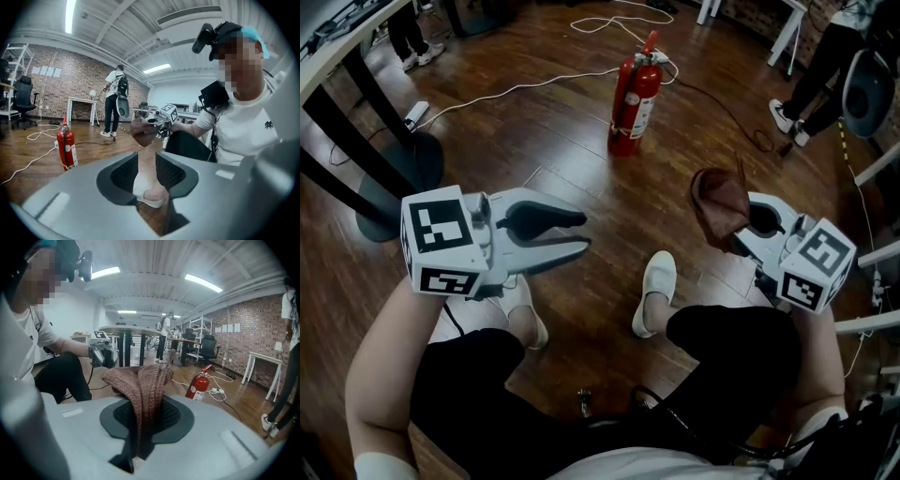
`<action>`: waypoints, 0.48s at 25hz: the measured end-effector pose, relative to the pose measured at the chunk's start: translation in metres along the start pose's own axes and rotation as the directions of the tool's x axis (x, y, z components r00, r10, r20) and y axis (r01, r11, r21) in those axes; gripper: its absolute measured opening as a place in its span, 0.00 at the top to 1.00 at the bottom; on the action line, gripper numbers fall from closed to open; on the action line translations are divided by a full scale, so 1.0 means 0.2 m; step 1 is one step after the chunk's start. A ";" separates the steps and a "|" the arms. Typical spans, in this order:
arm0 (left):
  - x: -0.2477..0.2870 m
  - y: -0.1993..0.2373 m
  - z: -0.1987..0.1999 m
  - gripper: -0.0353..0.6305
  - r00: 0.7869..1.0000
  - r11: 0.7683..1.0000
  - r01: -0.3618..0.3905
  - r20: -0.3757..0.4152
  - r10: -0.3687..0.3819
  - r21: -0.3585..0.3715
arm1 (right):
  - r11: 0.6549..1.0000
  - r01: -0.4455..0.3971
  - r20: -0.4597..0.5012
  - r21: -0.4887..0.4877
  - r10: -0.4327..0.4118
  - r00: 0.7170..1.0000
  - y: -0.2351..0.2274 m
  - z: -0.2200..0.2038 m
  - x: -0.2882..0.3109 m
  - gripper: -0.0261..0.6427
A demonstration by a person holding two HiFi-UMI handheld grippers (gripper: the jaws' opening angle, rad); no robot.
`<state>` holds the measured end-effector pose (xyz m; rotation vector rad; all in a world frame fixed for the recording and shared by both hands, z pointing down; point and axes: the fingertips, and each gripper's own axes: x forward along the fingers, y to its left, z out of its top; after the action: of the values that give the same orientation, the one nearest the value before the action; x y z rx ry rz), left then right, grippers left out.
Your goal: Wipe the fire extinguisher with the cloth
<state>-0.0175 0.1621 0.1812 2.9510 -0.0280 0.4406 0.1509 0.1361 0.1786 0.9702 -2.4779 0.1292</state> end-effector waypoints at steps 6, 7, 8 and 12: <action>-0.02 -0.12 0.02 0.77 0.998 0.998 -0.056 0.031 0.057 -0.021 | 1.000 0.008 0.075 -0.008 -0.008 0.997 0.06 -0.01 -0.13 0.86; -0.02 -0.14 0.02 0.77 0.997 0.998 -0.061 0.037 0.062 -0.021 | 1.000 0.008 0.079 -0.012 -0.007 0.997 0.07 -0.02 -0.14 0.86; -0.02 -0.16 0.02 0.77 0.997 0.998 -0.066 0.042 0.067 -0.021 | 1.000 0.005 0.082 -0.014 -0.004 0.997 0.08 -0.03 -0.16 0.86; 0.00 -0.23 0.00 0.77 0.996 0.997 -0.075 0.043 0.076 -0.022 | 1.000 -0.013 0.094 -0.013 0.014 0.995 0.14 -0.07 -0.20 0.86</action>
<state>-0.0167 0.2073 0.1748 2.9475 -0.1484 0.3826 0.1632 0.1852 0.1738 0.9755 -2.5680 0.0747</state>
